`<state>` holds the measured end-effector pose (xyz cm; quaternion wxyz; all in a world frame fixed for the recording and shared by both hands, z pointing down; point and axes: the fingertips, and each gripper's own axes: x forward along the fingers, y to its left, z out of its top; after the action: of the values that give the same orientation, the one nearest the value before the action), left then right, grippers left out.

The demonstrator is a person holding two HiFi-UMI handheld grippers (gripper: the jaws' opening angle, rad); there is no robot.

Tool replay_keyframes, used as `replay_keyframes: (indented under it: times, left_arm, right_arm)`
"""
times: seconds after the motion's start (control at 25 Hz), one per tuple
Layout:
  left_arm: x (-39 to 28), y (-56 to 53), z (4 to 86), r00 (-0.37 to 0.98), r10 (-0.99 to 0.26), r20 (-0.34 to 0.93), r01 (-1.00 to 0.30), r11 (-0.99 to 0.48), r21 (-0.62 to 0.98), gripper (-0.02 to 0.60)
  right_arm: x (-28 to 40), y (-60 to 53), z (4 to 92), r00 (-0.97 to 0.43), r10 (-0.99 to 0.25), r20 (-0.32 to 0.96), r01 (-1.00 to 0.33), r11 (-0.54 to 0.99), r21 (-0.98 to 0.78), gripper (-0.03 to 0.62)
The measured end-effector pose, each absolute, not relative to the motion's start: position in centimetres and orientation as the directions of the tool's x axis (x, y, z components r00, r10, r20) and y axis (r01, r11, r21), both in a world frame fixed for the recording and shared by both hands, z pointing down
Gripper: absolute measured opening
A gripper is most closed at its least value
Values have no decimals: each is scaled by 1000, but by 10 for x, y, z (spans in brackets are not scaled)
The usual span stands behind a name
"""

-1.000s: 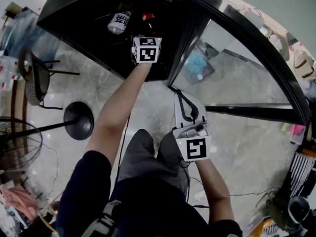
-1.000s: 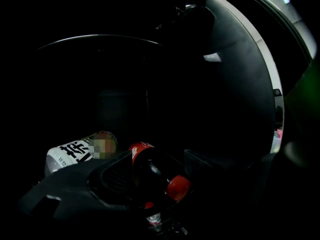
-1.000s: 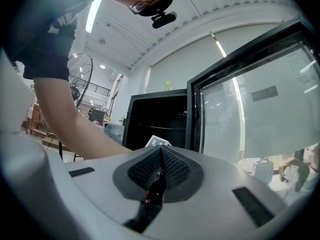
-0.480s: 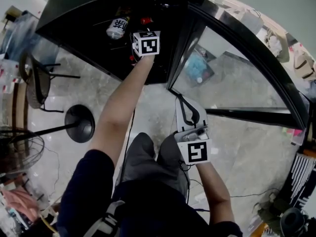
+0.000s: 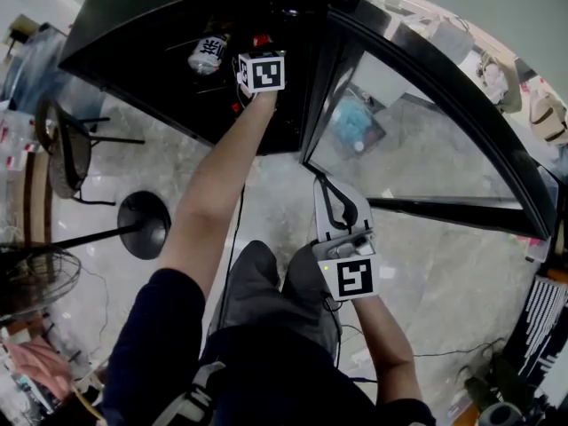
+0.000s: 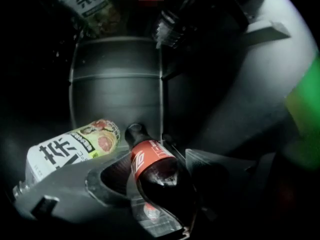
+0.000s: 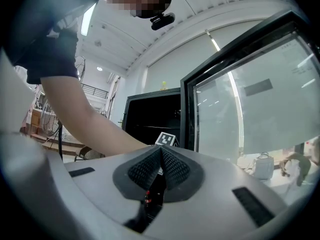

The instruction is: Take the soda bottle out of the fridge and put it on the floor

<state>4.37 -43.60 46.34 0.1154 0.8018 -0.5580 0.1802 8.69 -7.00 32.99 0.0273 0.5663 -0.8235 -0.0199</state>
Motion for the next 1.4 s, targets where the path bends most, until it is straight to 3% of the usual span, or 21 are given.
replay_keyframes:
  times: [0.56, 1.4]
  left_arm:
    - [39, -437, 469, 280, -859, 428, -951, -310, 1, 336]
    - [13, -416, 475, 370, -817, 443, -925, -370, 91, 313]
  right_arm:
    - [91, -67, 335, -353, -935, 31, -934, 354, 42, 17]
    - [74, -73, 333, -372, -928, 31, -928, 373, 28, 17]
